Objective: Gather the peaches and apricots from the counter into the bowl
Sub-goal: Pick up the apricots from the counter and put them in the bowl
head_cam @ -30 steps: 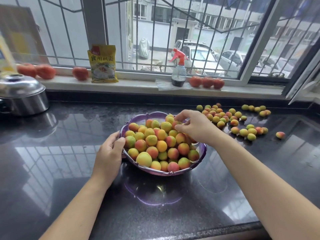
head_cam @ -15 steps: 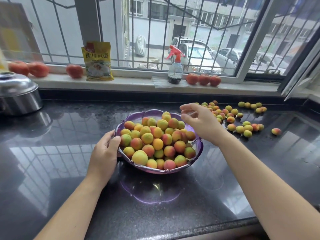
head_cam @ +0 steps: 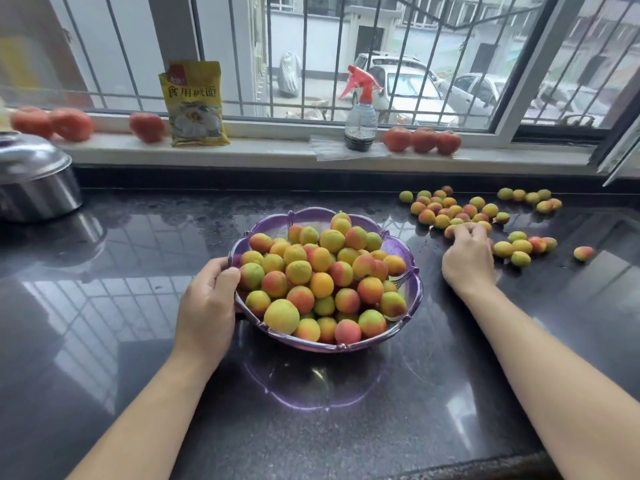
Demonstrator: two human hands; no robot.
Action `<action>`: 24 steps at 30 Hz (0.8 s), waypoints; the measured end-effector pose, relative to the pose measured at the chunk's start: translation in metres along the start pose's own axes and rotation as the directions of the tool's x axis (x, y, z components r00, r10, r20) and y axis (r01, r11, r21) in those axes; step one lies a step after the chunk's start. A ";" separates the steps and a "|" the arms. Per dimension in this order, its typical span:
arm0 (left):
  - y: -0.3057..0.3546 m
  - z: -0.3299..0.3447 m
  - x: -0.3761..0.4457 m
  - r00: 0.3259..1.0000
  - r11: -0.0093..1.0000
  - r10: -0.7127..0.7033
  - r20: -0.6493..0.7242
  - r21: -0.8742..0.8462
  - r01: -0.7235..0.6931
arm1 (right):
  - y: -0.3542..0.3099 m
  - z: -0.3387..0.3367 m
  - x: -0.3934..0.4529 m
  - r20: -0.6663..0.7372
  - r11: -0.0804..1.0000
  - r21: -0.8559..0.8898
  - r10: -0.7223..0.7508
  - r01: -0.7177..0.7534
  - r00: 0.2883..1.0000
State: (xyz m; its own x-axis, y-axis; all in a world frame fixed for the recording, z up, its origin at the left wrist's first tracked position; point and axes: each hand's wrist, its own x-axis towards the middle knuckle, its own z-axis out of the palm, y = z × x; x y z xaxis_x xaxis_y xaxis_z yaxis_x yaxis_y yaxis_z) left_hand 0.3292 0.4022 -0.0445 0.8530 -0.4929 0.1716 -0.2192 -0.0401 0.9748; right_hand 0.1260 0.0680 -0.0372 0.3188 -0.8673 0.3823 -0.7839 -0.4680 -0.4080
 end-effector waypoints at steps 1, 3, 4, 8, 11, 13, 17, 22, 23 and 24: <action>0.000 0.000 0.000 1.000 1.000 -0.001 -0.006 0.003 0.001 | 0.000 0.001 0.004 0.002 1.000 -0.006 0.006 -0.006 1.000; -0.001 0.000 0.000 1.000 1.000 -0.008 -0.020 0.004 0.008 | 0.001 0.004 0.011 0.050 0.999 -0.040 0.013 -0.011 0.999; -0.002 0.000 0.001 1.000 1.000 -0.011 -0.024 0.007 0.011 | 0.001 0.006 0.014 0.080 0.998 -0.063 0.013 -0.008 0.997; -0.002 0.000 0.002 0.999 1.000 -0.008 -0.032 0.026 0.009 | 0.000 0.012 0.022 0.140 0.994 -0.110 0.019 -0.004 0.990; -0.001 0.000 0.001 0.999 0.999 -0.011 -0.037 0.032 0.012 | -0.002 0.013 0.023 0.123 0.990 -0.141 0.029 -0.011 0.992; 0.000 0.000 0.001 0.999 0.999 -0.009 -0.032 0.031 0.010 | -0.003 0.013 0.020 0.060 0.991 -0.135 0.002 0.006 0.998; 0.001 0.000 0.000 1.000 1.000 -0.005 -0.030 0.019 0.005 | -0.003 0.012 0.013 -0.069 0.994 -0.051 -0.104 0.101 0.992; 0.002 -0.001 0.001 0.999 1.000 -0.007 -0.032 0.018 0.008 | -0.011 -0.001 0.007 -0.097 0.964 0.203 -0.155 0.172 0.983; 0.003 0.000 0.000 0.999 1.000 -0.008 -0.031 0.021 0.008 | -0.019 -0.009 0.005 -0.116 0.940 0.295 -0.144 0.172 0.983; 0.004 0.000 0.000 0.999 1.000 -0.008 -0.032 0.023 0.009 | -0.030 -0.019 0.002 -0.127 0.905 0.381 -0.151 0.188 0.980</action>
State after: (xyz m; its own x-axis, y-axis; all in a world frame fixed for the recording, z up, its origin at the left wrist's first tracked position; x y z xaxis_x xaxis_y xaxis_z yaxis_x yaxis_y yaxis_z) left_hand 0.3280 0.4024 -0.0406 0.8696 -0.4642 0.1683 -0.2226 -0.0644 0.9728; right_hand 0.1401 0.0838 -0.0085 0.3633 -0.7583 0.5414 -0.4468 -0.6517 -0.6130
